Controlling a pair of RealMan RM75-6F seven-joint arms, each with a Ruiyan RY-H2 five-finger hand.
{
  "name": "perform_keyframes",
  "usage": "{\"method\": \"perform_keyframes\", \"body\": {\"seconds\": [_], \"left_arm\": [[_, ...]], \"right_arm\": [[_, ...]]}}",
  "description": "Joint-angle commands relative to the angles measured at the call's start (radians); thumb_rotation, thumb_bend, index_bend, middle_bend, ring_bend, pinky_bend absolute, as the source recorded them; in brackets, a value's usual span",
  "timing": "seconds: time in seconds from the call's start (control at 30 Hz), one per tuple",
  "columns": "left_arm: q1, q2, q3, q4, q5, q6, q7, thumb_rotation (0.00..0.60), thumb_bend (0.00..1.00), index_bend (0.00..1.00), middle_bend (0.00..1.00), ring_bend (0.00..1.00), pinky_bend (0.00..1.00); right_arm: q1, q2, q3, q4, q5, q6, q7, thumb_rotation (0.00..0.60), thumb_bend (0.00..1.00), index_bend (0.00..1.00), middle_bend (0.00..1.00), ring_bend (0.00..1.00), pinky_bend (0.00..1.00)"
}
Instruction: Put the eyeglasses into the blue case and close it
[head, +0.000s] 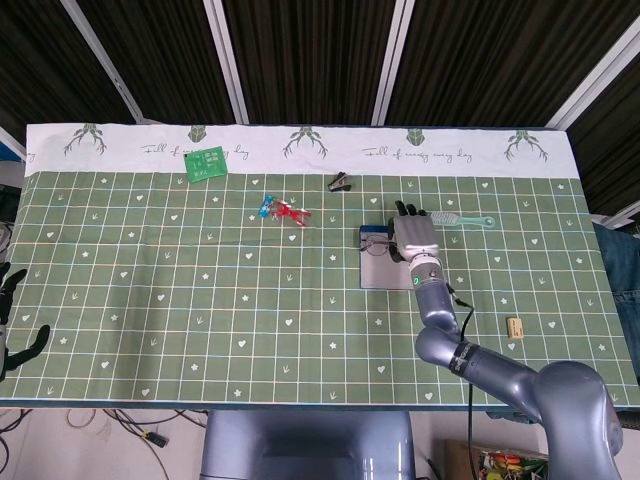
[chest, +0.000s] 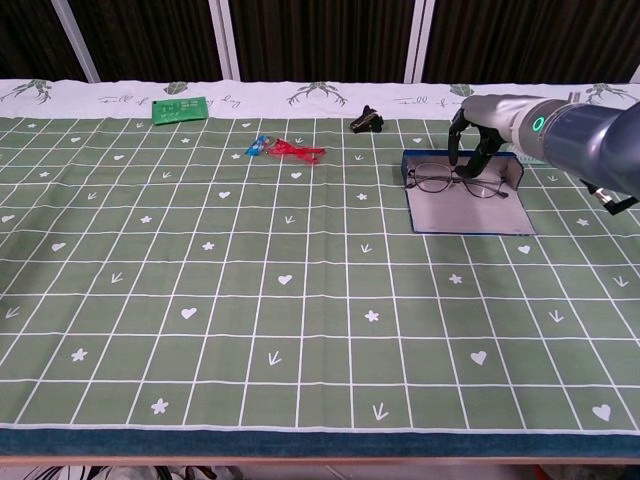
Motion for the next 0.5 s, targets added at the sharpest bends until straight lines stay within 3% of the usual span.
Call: {"method": "perform_keyframes", "body": {"seconds": [0.03, 0.3, 0.5], "left_arm": [[0.000, 0.000, 0.000, 0.001, 0.000, 0.000, 0.000, 0.600, 0.32, 0.09, 0.00, 0.00, 0.00], [0.000, 0.001, 0.000, 0.001, -0.002, -0.001, -0.001, 0.600, 0.32, 0.09, 0.00, 0.00, 0.00], [0.000, 0.000, 0.001, 0.001, 0.001, -0.001, 0.001, 0.600, 0.32, 0.09, 0.00, 0.00, 0.00]], "right_arm": [[0.002, 0.002, -0.002, -0.003, 0.002, 0.002, -0.006, 0.600, 0.48, 0.34, 0.07, 0.10, 0.17], [-0.007, 0.027, 0.004, -0.051, -0.002, 0.027, -0.002, 0.600, 0.45, 0.30, 0.07, 0.10, 0.17], [-0.073, 0.103, -0.017, -0.223, -0.088, 0.127, 0.041, 0.600, 0.37, 0.24, 0.08, 0.10, 0.17]]}}
